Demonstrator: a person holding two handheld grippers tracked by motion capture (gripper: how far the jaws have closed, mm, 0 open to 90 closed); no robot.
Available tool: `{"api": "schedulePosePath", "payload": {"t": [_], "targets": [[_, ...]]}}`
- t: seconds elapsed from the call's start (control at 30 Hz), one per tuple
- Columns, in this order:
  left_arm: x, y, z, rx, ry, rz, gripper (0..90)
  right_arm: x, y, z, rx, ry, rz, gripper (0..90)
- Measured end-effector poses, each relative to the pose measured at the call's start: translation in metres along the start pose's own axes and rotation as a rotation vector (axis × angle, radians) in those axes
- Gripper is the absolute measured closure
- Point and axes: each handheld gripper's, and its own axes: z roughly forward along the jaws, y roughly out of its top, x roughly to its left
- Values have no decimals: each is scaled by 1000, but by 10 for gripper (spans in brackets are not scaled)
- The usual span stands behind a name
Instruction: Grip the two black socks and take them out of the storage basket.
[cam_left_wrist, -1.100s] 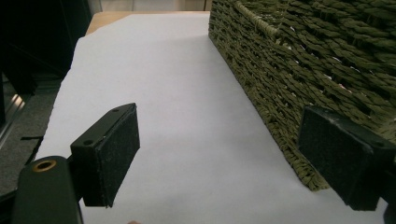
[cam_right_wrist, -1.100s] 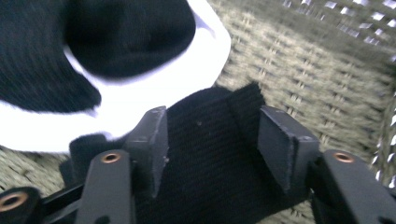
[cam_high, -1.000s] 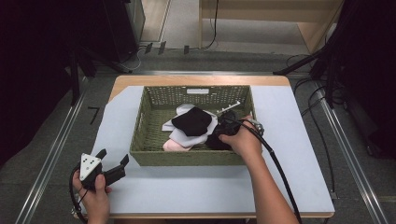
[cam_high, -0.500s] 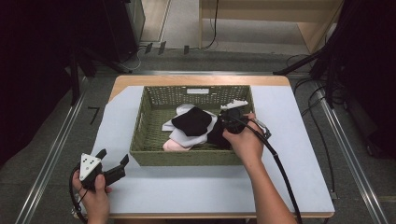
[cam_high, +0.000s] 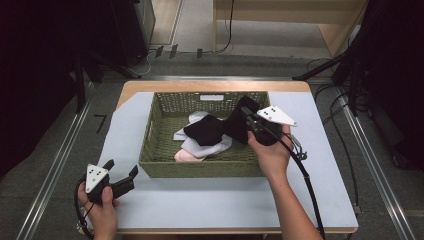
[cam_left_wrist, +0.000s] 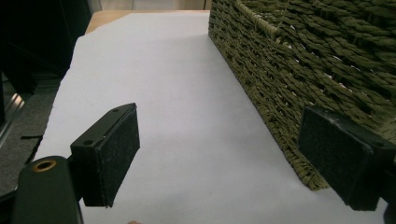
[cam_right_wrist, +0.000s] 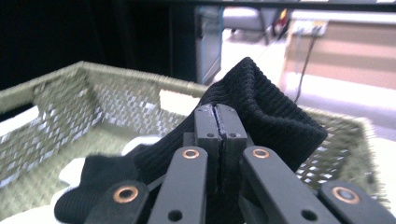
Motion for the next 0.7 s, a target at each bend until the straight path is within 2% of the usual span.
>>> {"api": "schedulePosePath", "payload": {"t": [0.07, 0.13, 0.2, 0.33, 0.43, 0.47, 0.5, 0.53, 0.57, 0.67, 0.7], "targets": [[0, 0, 0, 0, 0, 0, 145, -1, 1, -2, -22, -3, 11, 900], [0, 0, 0, 0, 0, -1, 145, -3, 6, -9, -87, -14, 20, 900], [0, 0, 0, 1, -1, 0, 144, -6, 11, -13, -122, -30, 30, 900], [0, 0, 0, 1, 1, 0, 144, -12, 19, -20, -155, -41, 59, 900], [0, 0, 0, 3, 1, 1, 145, -14, 27, -28, -180, -10, 84, 900], [-1, 0, 1, 3, 2, 2, 145, -13, 28, -30, -197, 3, 78, 900], [-1, 0, 1, 3, 2, 2, 145, -13, 28, -30, -197, 3, 78, 900], [-1, 0, 1, 3, 3, 6, 145, -8, 31, -31, -209, 1, 50, 900], [-1, 0, 1, 3, 3, 6, 145, -7, 34, -30, -214, -8, 46, 900], [-1, 0, 1, 3, 4, 10, 145, -5, 40, -26, -217, -21, 52, 900], [-1, 0, 0, 2, 4, 10, 145, -3, 51, -21, -241, -41, 57, 900]]}}
